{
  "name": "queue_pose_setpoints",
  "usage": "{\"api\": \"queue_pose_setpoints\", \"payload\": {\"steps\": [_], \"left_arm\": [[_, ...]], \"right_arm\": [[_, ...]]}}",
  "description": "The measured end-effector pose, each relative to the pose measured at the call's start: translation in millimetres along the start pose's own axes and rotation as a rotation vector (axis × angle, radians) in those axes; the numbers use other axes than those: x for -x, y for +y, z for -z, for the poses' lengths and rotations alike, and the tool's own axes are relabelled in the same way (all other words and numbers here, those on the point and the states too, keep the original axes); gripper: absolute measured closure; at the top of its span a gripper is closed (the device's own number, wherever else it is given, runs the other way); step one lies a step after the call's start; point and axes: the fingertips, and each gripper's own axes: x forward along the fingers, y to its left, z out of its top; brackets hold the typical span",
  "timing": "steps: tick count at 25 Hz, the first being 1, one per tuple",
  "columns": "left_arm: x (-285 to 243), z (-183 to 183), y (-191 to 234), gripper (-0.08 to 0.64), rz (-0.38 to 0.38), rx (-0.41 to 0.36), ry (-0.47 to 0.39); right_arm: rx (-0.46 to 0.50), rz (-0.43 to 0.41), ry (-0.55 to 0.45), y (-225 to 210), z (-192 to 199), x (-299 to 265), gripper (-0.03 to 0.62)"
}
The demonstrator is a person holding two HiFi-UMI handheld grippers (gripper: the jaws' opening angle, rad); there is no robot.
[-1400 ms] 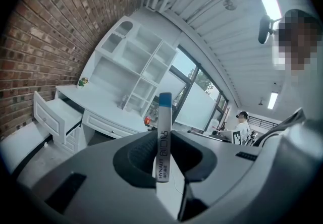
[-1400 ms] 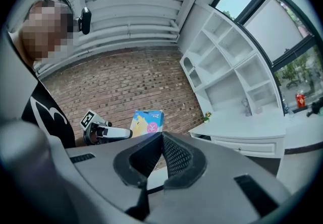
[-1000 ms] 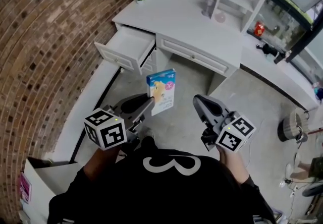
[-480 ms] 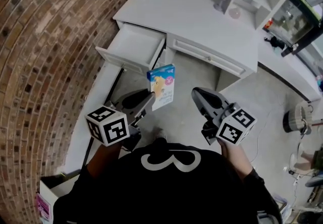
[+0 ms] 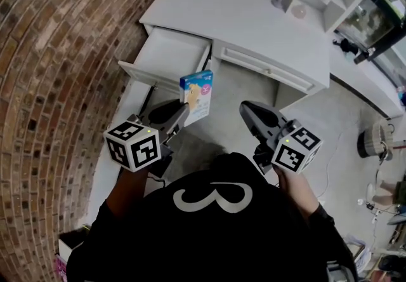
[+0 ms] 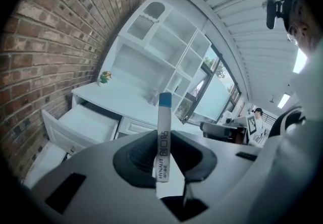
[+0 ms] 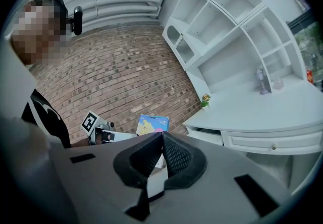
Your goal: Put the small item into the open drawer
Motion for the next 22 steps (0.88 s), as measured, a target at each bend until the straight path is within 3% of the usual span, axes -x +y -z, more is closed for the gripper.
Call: {"api": "queue_pose_setpoints", "payload": {"steps": [9, 22], "left_arm": [[-17.8, -19.8, 44.7, 0.48, -0.063, -0.056, 0.044], [-76.4, -53.8, 149.2, 0.48, -0.127, -0.062, 0.164]], "right_arm": [[-0.036, -0.003, 0.024, -26.3, -4.7, -35.0, 0.583], [-0.076, -0.019, 0.078, -103.4, -31.7, -142.0, 0.583]]}}
